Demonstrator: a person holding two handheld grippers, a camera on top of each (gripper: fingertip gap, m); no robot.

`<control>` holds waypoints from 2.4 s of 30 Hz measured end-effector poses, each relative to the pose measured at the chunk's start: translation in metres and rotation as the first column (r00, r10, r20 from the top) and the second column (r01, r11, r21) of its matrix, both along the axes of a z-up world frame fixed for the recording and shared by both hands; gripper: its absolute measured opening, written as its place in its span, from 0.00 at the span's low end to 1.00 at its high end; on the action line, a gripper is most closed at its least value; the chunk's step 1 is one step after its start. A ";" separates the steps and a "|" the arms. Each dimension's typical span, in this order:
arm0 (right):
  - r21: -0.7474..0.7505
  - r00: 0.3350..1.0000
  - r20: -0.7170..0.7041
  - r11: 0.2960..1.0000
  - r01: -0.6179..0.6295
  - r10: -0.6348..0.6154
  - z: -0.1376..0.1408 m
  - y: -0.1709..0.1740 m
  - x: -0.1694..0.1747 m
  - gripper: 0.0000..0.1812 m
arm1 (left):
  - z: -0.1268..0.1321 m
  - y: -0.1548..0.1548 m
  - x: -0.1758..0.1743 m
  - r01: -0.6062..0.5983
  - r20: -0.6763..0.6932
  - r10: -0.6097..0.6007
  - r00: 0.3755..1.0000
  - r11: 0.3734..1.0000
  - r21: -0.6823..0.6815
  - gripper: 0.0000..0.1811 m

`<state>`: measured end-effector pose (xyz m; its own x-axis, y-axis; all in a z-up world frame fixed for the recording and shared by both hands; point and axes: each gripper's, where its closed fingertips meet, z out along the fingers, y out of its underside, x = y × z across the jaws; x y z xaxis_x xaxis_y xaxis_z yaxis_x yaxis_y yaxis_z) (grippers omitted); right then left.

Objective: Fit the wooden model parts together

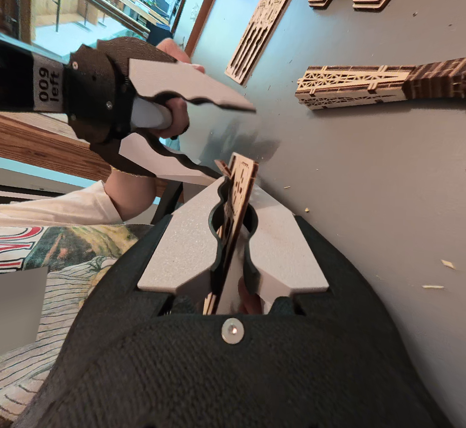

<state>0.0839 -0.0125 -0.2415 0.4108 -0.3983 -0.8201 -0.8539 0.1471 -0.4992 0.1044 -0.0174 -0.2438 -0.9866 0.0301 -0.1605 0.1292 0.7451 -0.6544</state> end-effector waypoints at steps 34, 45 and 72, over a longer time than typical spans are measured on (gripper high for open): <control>0.052 0.998 0.049 0.998 0.037 -0.039 0.009 -0.004 0.003 0.03 | 0.021 -0.002 -0.010 0.028 0.072 -0.016 0.997 0.985 -0.172 0.09; 0.046 0.998 0.048 0.998 0.043 -0.045 0.008 -0.005 0.004 0.02 | 0.030 0.001 -0.034 0.122 -0.086 -0.144 0.986 0.968 -0.220 0.02; 0.095 0.995 0.064 0.993 0.070 -0.076 0.015 -0.009 0.006 0.02 | 0.025 -0.006 -0.016 0.057 0.187 -0.028 0.982 0.987 -0.149 0.02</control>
<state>0.0904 -0.0217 -0.2269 0.4387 -0.3526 -0.8266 -0.8042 0.2564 -0.5362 0.0888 -0.0233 -0.2189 -0.9380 0.0325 -0.3451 0.2874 0.6294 -0.7220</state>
